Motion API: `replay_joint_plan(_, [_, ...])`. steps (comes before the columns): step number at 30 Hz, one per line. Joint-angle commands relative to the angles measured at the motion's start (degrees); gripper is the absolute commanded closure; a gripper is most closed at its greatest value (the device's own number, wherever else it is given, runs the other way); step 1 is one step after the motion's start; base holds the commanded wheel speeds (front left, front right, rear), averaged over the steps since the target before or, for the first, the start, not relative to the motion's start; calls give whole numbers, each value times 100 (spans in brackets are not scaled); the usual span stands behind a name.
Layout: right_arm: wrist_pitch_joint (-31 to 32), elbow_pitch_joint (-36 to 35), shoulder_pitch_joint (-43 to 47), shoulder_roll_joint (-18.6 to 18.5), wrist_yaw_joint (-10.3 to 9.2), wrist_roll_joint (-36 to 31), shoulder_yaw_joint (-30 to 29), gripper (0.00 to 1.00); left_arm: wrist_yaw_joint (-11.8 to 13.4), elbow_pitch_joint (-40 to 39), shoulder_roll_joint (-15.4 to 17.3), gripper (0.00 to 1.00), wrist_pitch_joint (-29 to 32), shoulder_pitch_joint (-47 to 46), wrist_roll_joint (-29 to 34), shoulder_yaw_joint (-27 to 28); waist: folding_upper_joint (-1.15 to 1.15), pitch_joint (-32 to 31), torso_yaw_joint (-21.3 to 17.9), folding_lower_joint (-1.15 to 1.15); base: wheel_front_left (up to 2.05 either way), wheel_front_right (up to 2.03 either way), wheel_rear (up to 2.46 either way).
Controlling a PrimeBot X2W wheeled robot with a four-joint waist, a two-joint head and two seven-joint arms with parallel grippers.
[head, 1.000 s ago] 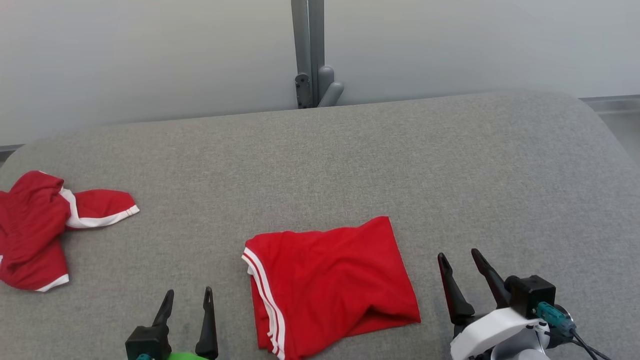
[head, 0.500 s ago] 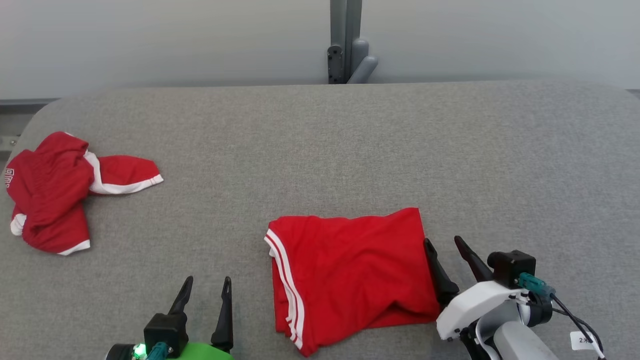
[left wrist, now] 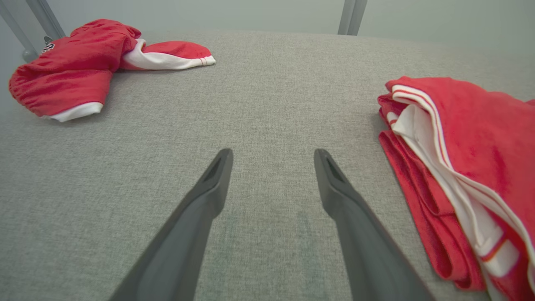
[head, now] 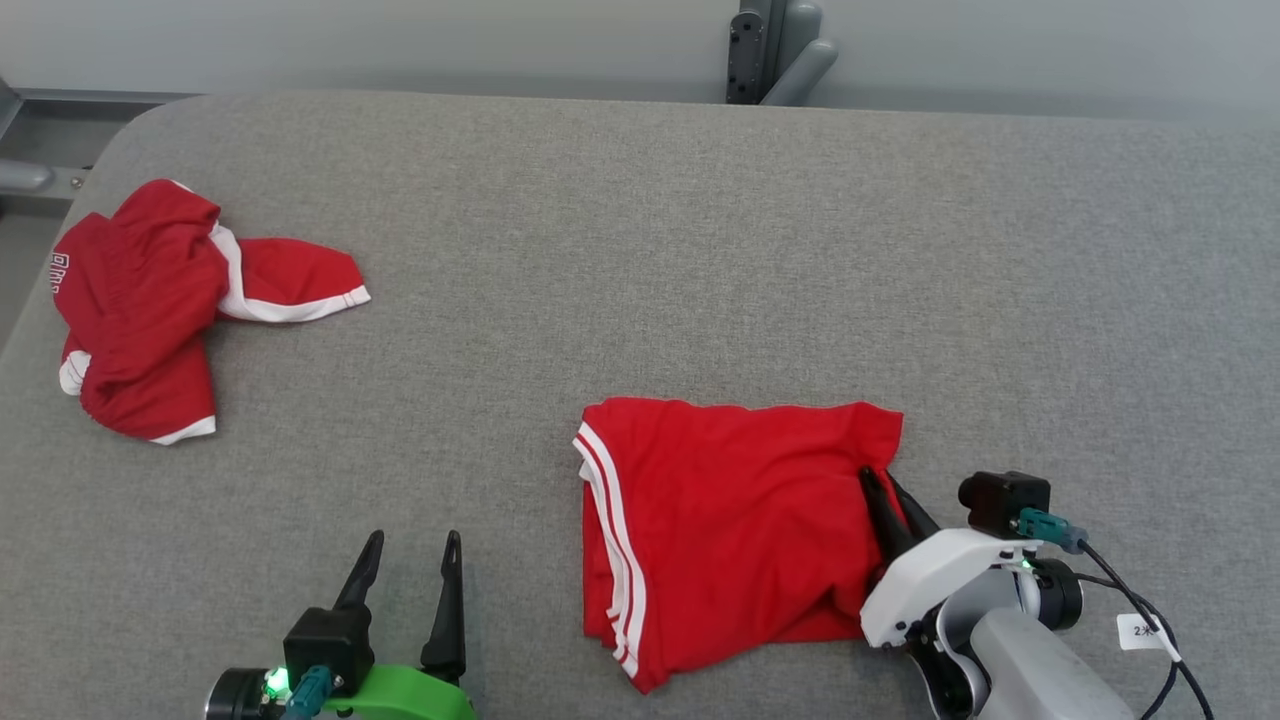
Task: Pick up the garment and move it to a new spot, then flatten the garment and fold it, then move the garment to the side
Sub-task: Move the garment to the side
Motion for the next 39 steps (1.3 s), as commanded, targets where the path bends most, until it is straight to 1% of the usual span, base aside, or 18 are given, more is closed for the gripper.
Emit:
replay_joint_plan(1, [41, 125, 36, 0, -6, 6, 6, 100, 15, -31, 15, 0, 1, -64, -20, 23, 48, -30, -100, 0, 0, 0, 0])
replay_joint_plan(3, [25, 77, -64, -51, -9, -80, -107, 100, -6, -43, 15, 0, 1, -48, 1, 46, 48, -79, -250, 0, 0, 0, 0])
replay_joint_plan(6, [13, -134, -54, -118, -13, -208, -410, 100, -37, -62, 13, 0, 1, -7, 19, 65, 48, -184, -577, 0, 0, 0, 0])
replay_joint_plan(9, [11, -302, 106, -98, -8, -334, -659, 100, -63, -81, 15, 0, 1, 32, 39, 77, 48, -296, -1010, 0, 0, 0, 0])
replay_joint_plan(13, [10, -421, 267, -95, -7, -457, -883, 100, -110, -134, 15, 0, 1, -6, 55, 41, 48, -380, -1687, 0, 0, 0, 0])
replay_joint_plan(18, [10, -541, 407, -61, -7, -526, -943, 100, -129, -215, 15, 0, 1, -146, 62, -26, 48, -360, -2498, 0, 0, 0, 0])
replay_joint_plan(21, [10, -603, 427, -38, -7, -499, -865, 100, -140, -237, 16, 0, 1, -198, 72, -41, 48, -313, -2937, 0, 0, 0, 0])
replay_joint_plan(25, [9, -681, 389, -22, -7, -420, -657, 100, -174, -281, 16, 0, 1, -272, 93, -49, 48, -234, -3372, 0, 0, 0, 0])
replay_joint_plan(28, [9, -742, 282, -15, -7, -347, -524, 100, -233, -414, 17, 0, 1, -330, 162, -47, 48, -117, -3535, 0, 0, 0, 0])
replay_joint_plan(31, [9, -822, 159, -3, -6, -296, -427, 100, -273, -464, 20, 0, 2, -403, 273, -38, 48, 65, -3537, 0, 0, 0, 0])
replay_joint_plan(35, [9, -886, -120, -1, -6, -135, -332, 100, -343, -506, 25, 0, 1, -565, 445, -22, 48, 391, -3327, 0, 0, 0, 0])
replay_joint_plan(37, [9, -839, -387, -2, -6, -261, -293, 100, -374, -515, 59, 0, 1, -675, 525, -9, 48, 610, -3155, 0, 0, 0, 0])
replay_joint_plan(39, [9, -751, -688, -6, -6, -353, -375, 100, -413, -526, 110, 0, 1, -779, 609, -31, 48, 826, -2934, 0, 0, 0, 0])
